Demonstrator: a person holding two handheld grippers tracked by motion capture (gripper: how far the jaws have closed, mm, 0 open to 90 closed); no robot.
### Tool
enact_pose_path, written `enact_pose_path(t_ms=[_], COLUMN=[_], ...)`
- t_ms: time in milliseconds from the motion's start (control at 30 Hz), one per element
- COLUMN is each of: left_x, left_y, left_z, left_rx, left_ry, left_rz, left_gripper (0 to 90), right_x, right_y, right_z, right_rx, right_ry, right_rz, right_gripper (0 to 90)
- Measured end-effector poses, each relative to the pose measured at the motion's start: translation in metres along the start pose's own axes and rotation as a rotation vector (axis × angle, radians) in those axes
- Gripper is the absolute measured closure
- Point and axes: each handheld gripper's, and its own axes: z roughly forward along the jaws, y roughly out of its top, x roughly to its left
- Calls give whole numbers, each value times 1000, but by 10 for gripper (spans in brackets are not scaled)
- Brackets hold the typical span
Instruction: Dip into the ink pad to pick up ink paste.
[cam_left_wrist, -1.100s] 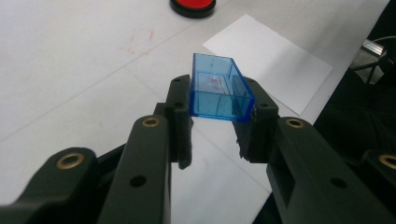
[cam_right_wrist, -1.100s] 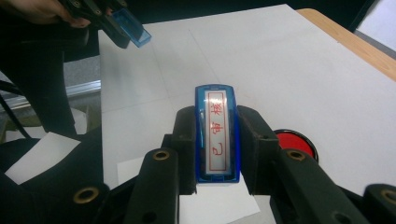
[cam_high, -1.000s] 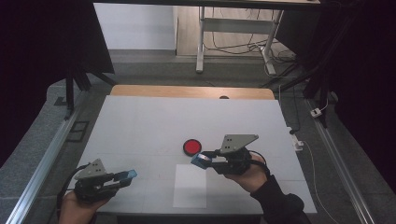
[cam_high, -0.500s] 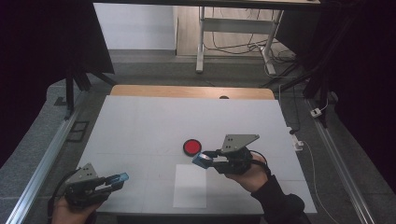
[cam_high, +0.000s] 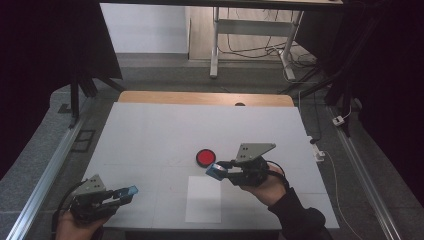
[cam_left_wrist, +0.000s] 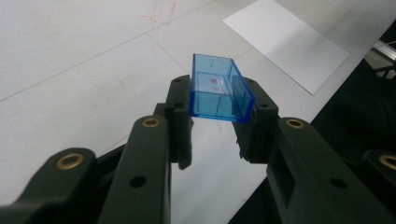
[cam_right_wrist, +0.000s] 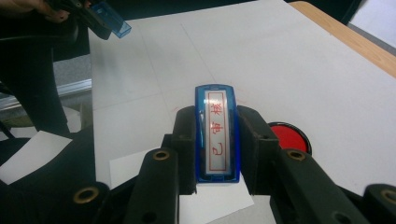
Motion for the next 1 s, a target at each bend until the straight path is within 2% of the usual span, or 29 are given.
enact_pose_path(t_ms=[367, 633, 767, 1000], left_x=[1, 0, -1, 0], left_y=[0, 1, 1, 2], left_z=[0, 0, 1, 3], left_rx=[1, 0, 12, 25], left_ry=[-8, 8, 18, 21], left_rz=[-2, 6, 24, 12], left_gripper=[686, 685, 685, 686], right_x=[-9, -19, -24, -33], right_y=[-2, -3, -3, -1], right_z=[10, 20, 25, 34], right_rx=[26, 55, 63, 77], right_ry=[-39, -55, -60, -78], right_rz=[29, 49, 60, 73], right_gripper=[703, 703, 703, 703])
